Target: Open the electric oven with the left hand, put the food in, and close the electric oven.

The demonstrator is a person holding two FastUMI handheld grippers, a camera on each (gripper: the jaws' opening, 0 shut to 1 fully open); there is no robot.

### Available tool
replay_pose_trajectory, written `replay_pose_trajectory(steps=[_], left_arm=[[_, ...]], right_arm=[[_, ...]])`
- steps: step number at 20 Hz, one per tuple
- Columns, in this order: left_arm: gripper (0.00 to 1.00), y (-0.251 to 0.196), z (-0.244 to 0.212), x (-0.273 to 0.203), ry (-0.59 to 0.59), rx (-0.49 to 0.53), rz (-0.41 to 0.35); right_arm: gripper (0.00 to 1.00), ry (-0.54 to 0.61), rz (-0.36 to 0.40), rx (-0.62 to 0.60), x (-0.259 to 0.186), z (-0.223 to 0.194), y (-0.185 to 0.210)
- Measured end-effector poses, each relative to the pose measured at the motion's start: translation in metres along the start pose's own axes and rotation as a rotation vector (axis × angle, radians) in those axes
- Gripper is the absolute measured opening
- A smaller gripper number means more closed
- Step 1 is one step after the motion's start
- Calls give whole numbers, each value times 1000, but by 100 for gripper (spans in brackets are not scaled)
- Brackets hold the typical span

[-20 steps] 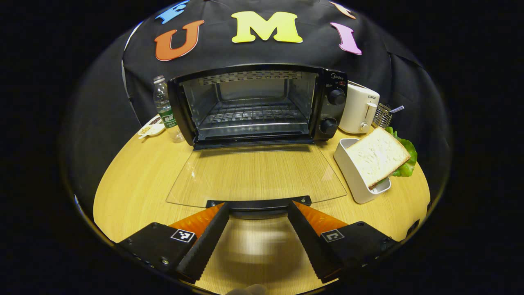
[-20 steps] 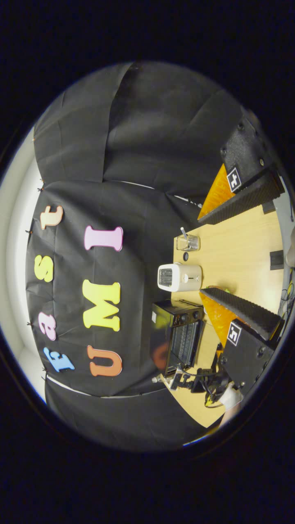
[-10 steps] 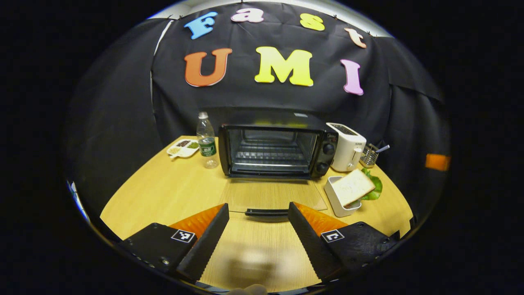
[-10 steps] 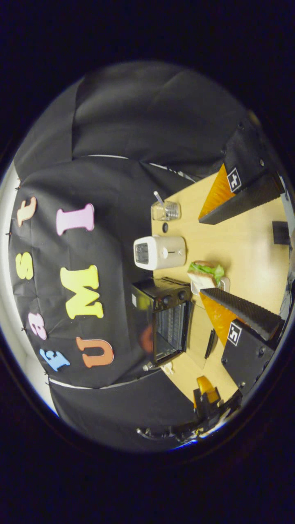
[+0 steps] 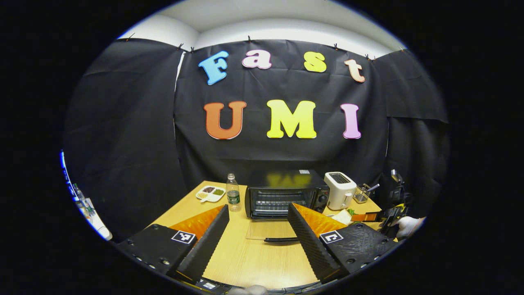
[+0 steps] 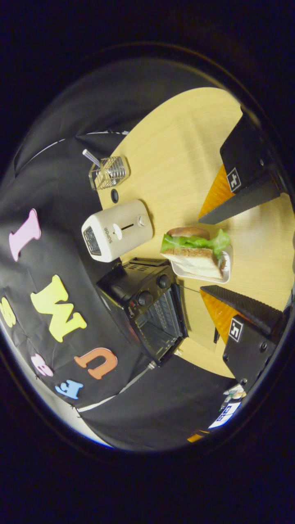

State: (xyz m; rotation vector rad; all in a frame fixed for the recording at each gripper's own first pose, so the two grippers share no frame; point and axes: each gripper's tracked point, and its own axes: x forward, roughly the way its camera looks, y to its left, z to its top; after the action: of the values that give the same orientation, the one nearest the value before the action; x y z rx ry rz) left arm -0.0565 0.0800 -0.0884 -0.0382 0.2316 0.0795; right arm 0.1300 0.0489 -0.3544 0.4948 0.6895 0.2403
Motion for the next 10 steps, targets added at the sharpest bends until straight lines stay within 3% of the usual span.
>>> replay_pose_trajectory(steps=[2, 3, 4, 5, 8, 9, 10], left_arm=[[94, -2, 13, -7, -12, -8, 47], [94, -5, 17, -10, -12, -26, 69], [95, -7, 20, -10, -12, -45, 90], [95, -9, 23, -12, -8, -61, 116], [95, -14, 28, -17, 2, -74, 191], [95, -17, 29, -18, 0, -66, 206], [95, -18, 29, -20, 1, -55, 218]], right_arm=[[84, 38, 22, 28, 19, 3, -6], [95, 60, 41, 35, 29, 3, -8], [82, 89, 58, 50, 35, 3, -12], [92, 110, 75, 65, 37, 4, -16], [56, 157, 131, 118, 43, 7, -17], [63, 161, 153, 126, 44, 9, -15], [60, 165, 169, 124, 43, 11, -14]])
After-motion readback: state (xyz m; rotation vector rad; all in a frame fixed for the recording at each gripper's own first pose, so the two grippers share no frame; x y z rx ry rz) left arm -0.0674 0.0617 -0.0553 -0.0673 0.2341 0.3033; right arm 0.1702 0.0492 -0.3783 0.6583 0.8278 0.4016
